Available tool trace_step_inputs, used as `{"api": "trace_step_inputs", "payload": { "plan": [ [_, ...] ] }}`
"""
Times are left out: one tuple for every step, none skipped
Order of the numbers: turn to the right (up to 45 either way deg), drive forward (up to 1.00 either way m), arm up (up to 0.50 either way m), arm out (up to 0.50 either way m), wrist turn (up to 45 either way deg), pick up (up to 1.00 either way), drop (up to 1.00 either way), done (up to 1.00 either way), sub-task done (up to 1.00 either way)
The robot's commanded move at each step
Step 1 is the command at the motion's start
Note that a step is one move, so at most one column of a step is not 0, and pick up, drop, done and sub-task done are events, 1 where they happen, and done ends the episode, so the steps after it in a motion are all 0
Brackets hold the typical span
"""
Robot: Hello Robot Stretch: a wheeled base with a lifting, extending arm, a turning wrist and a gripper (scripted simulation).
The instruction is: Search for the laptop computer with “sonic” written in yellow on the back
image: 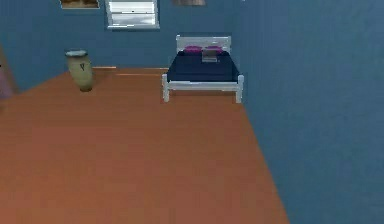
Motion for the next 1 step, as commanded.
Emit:
{"api": "trace_step_inputs", "payload": {
  "plan": [
    [-21.0, 0.0, 0.0, 0.0, 0.0, 0.0, 0.0, 0.0, 0.0]
  ]
}}
